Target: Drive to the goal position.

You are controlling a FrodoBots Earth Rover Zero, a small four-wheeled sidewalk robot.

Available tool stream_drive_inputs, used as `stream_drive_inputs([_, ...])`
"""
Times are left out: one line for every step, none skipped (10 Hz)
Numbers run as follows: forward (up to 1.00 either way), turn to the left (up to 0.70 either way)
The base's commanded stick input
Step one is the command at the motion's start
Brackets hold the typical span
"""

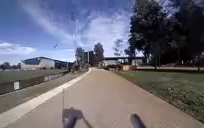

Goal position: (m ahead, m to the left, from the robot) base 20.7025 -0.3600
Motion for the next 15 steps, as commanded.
stream_drive_inputs([1.0,0.0])
stream_drive_inputs([1.0,0.0])
stream_drive_inputs([1.0,0.0])
stream_drive_inputs([1.0,0.0])
stream_drive_inputs([1.0,0.0])
stream_drive_inputs([1.0,0.0])
stream_drive_inputs([1.0,0.0])
stream_drive_inputs([1.0,0.0])
stream_drive_inputs([1.0,0.0])
stream_drive_inputs([1.0,0.0])
stream_drive_inputs([1.0,0.0])
stream_drive_inputs([1.0,0.0])
stream_drive_inputs([1.0,0.0])
stream_drive_inputs([1.0,0.0])
stream_drive_inputs([1.0,0.0])
